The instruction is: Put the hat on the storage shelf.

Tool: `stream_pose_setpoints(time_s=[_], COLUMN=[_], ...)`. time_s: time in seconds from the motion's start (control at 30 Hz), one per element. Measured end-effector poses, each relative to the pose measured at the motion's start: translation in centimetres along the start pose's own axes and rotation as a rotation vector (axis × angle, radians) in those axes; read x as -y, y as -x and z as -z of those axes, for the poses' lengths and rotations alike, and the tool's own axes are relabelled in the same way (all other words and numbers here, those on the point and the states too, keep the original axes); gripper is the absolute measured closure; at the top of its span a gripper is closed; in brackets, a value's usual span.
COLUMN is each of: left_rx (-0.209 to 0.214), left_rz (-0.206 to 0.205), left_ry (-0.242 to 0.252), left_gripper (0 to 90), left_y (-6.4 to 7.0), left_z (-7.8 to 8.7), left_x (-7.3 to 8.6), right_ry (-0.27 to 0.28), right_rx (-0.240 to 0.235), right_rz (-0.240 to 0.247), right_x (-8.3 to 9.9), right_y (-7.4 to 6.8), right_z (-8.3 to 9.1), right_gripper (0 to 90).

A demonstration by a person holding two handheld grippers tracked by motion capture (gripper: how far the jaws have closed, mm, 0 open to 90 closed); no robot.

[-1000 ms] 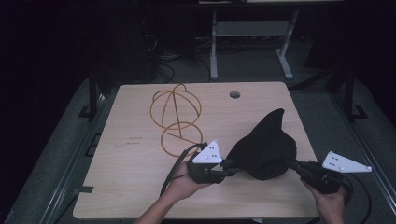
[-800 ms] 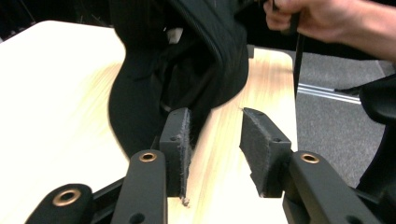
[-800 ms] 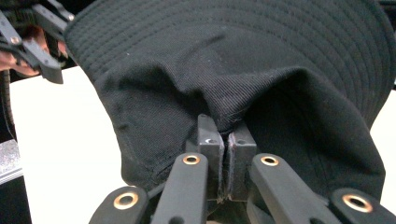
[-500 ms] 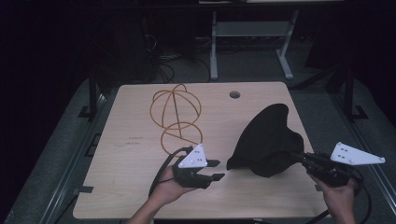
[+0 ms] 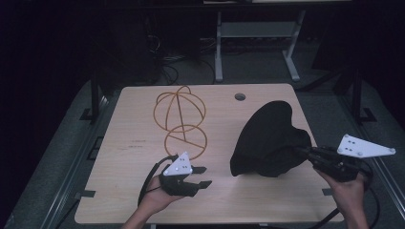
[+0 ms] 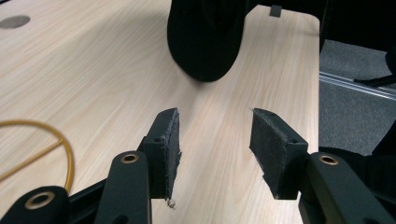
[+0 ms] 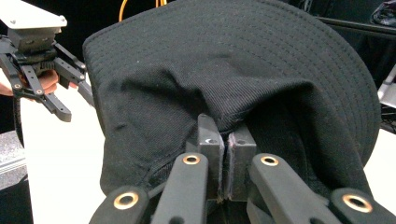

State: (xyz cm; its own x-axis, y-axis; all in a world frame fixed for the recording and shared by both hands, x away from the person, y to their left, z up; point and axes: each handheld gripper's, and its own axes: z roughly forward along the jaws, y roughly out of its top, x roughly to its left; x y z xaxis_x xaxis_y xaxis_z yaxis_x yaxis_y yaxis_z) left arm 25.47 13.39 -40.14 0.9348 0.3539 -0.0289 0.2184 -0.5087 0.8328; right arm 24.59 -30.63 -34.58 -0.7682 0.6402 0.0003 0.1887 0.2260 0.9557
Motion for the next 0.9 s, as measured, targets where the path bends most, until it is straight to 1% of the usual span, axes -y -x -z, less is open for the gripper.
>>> stream_pose_setpoints(time_s=[0.13, 0.23, 0.27, 0.33, 0.37, 0.43, 0.47, 0.57, 0.6, 0.77, 0.9], left_rx=[-0.016, -0.019, -0.026, -0.028, -0.026, -0.038, -0.041, -0.043, -0.049, -0.057, -0.061], left_rz=[0.006, 0.017, 0.01, 0.012, 0.017, 0.017, 0.015, 0.025, 0.029, 0.024, 0.036], left_ry=[-0.011, -0.007, -0.016, -0.019, -0.02, -0.021, -0.025, -0.019, -0.012, -0.021, -0.012], left_gripper=[50.9, 50.7, 50.3, 50.2, 49.3, 48.5, 47.5, 46.7, 46.4, 45.6, 45.1], left_y=[-0.2, -0.3, -0.5, -0.5, -0.6, -0.6, -0.7, -0.8, -0.9, -1.1, -1.3], left_z=[0.3, 0.4, 0.4, 0.4, 0.5, 0.4, 0.5, 0.6, 0.7, 0.9, 1.0], left_x=[0.8, 1.2, 1.6, 1.8, 1.9, 2.3, 2.5, 2.6, 2.8, 3.1, 3.4], right_ry=[0.013, 0.015, 0.014, 0.012, 0.011, 0.01, 0.009, 0.011, 0.018, 0.029, 0.033], right_rx=[-0.008, -0.009, -0.011, -0.014, -0.014, -0.018, -0.02, -0.023, -0.028, -0.039, -0.044], right_rz=[0.004, 0.012, 0.016, 0.023, 0.029, 0.033, 0.037, 0.041, 0.042, 0.043, 0.048], right_x=[-0.7, -1.2, -1.7, -1.9, -2.4, -2.8, -3.3, -3.7, -4.1, -4.9, -5.6], right_y=[0.0, 0.0, -0.1, -0.1, -0.1, -0.1, -0.2, -0.3, -0.2, -0.2, -0.2], right_z=[-0.2, -0.3, -0.5, -0.5, -0.7, -0.8, -0.9, -1.1, -1.2, -1.5, -1.9], right_gripper=[87.1, 87.1, 87.1, 87.1, 87.1, 87.0, 87.1, 87.1, 87.1, 87.1, 87.0])
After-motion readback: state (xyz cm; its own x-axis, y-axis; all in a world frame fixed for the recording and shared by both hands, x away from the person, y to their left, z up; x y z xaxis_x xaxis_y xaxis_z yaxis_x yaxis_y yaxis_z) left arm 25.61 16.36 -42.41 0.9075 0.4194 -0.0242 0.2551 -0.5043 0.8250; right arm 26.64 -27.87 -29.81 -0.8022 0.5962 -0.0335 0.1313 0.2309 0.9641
